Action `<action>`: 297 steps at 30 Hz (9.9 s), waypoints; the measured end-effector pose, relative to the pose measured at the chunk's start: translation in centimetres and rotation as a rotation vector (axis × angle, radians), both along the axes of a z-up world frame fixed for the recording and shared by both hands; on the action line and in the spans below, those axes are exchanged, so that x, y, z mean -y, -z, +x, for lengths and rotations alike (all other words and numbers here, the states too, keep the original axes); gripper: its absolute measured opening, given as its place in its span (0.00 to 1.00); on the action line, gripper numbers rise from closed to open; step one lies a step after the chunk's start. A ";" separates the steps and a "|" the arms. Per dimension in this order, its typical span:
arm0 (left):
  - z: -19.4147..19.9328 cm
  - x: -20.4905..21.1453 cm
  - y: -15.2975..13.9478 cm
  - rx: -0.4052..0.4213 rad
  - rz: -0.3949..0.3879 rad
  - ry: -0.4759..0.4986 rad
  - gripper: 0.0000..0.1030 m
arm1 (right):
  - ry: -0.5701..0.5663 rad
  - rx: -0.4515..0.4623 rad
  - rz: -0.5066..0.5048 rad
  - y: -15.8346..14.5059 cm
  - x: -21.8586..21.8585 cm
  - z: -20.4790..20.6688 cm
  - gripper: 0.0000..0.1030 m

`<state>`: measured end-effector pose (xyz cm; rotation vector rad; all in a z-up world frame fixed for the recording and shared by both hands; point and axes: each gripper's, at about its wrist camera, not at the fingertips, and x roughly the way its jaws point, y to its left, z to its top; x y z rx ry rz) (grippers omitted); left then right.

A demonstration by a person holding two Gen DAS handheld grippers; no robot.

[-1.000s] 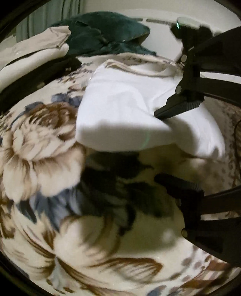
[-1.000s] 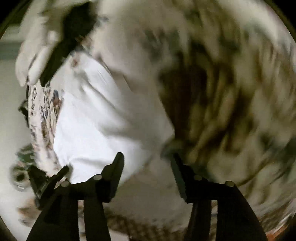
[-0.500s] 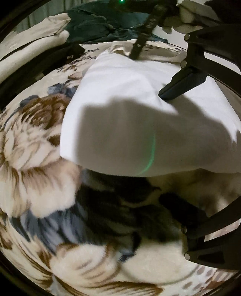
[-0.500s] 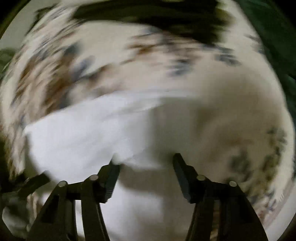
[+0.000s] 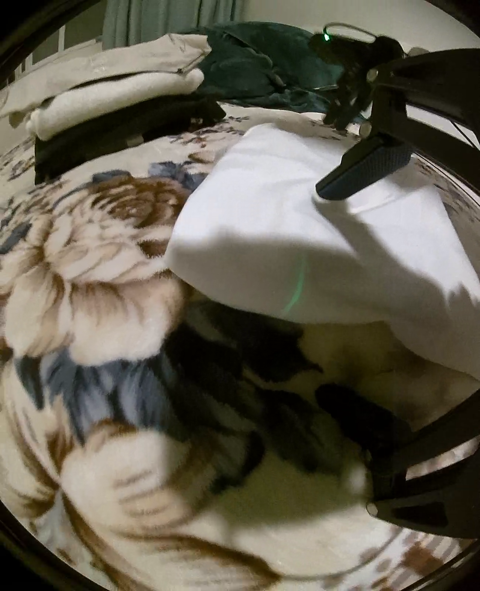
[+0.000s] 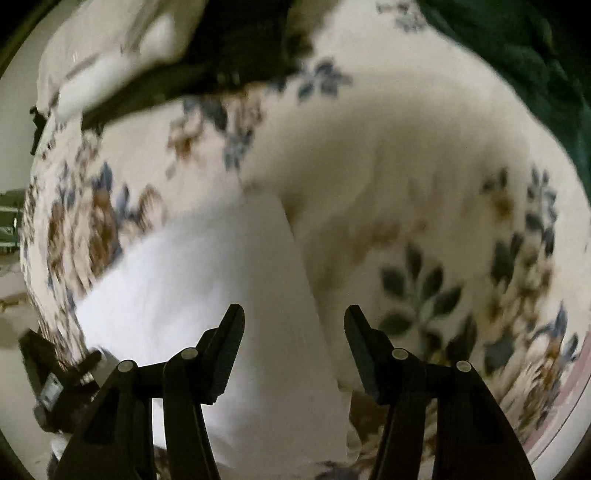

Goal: Fold small clothes

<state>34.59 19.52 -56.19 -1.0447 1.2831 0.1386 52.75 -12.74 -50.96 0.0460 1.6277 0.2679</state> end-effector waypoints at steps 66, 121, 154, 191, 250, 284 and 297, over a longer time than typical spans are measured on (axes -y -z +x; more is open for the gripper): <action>13.6 -3.1 -0.7 0.156 -0.066 0.281 0.29 | 0.383 -0.118 0.492 6.2 7.8 1.5 0.33; 14.4 -1.3 -20.0 0.384 -0.073 0.495 0.09 | 0.304 0.084 0.671 -13.3 4.2 -5.5 0.10; 37.0 -5.6 -21.4 0.238 0.605 0.483 1.00 | 0.157 0.435 -0.231 -19.7 -9.6 16.9 1.00; 4.1 2.8 -53.1 0.513 0.853 0.383 1.00 | 0.201 0.953 -0.231 -62.9 -5.5 -25.1 1.00; -6.8 4.0 -58.5 0.593 0.905 0.280 1.00 | 0.162 1.043 -0.155 -70.2 -5.3 -35.2 1.00; -7.7 3.2 -60.4 0.607 0.934 0.258 1.00 | 0.157 1.047 -0.139 -70.2 -6.0 -35.7 1.00; -7.8 3.3 -60.2 0.608 0.941 0.249 1.00 | 0.160 1.047 -0.137 -70.2 -6.4 -35.8 1.00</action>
